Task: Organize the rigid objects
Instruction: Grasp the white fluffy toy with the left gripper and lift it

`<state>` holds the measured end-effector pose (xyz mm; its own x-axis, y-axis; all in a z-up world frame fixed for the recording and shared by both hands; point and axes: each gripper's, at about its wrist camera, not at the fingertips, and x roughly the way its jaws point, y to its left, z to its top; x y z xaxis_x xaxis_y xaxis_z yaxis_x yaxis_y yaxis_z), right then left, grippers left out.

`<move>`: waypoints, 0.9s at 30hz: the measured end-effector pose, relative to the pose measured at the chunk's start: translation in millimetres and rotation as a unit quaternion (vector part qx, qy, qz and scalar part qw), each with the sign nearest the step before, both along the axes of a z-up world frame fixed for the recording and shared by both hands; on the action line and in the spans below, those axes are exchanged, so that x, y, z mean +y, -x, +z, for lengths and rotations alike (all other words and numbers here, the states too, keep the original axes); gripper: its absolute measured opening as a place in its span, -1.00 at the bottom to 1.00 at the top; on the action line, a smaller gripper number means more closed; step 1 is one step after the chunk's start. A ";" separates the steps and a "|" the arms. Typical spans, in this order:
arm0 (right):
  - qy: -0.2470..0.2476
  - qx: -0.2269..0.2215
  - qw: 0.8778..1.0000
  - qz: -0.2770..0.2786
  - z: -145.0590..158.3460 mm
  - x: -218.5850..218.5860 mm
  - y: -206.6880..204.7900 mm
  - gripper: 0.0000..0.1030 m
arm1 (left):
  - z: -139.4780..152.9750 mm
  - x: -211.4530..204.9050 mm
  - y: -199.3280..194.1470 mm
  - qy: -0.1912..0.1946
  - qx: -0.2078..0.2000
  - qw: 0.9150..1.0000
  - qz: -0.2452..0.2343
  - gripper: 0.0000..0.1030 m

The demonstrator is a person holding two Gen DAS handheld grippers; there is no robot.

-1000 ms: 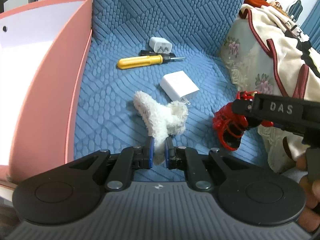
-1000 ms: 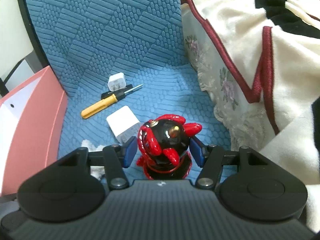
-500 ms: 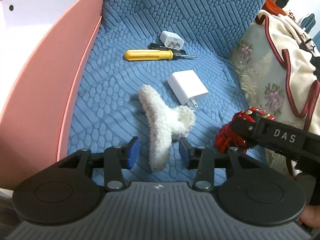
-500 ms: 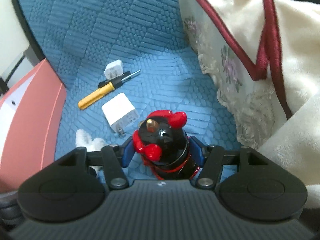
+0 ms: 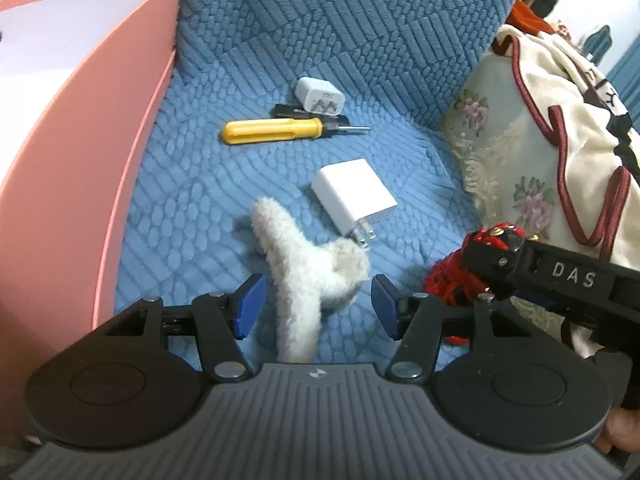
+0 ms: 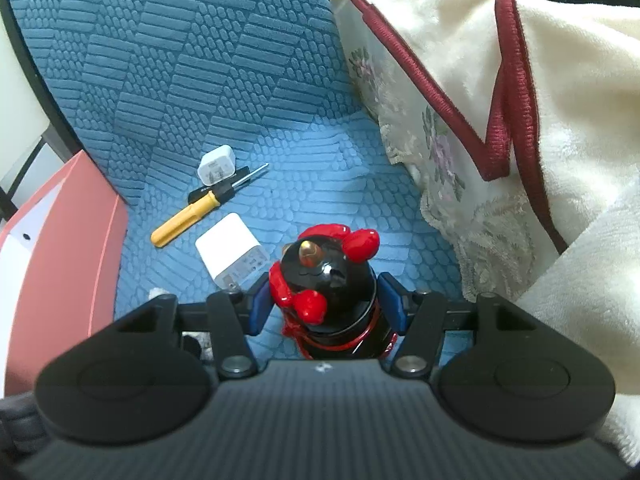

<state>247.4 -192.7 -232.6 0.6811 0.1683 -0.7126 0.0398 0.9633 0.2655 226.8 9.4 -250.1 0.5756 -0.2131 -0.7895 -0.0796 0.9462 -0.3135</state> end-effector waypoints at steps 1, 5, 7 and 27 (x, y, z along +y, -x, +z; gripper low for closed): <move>0.000 0.001 1.000 0.001 -0.4 0.2 -0.5 0.15 | -1.0 -1.8 -1.1 -0.002 0.000 1.000 -0.005 0.24; -0.002 0.005 1.000 0.003 -2.7 0.9 -3.4 0.16 | -9.3 -7.1 -7.0 -0.014 0.005 1.000 -0.011 0.24; 0.001 0.004 1.000 0.004 -2.7 1.6 -3.6 0.16 | -13.2 -8.3 -11.1 -0.022 0.004 1.000 -0.009 0.24; 0.019 -0.017 0.999 0.045 14.5 8.2 8.7 0.16 | 12.1 9.2 -0.2 0.000 -0.021 1.000 0.005 0.07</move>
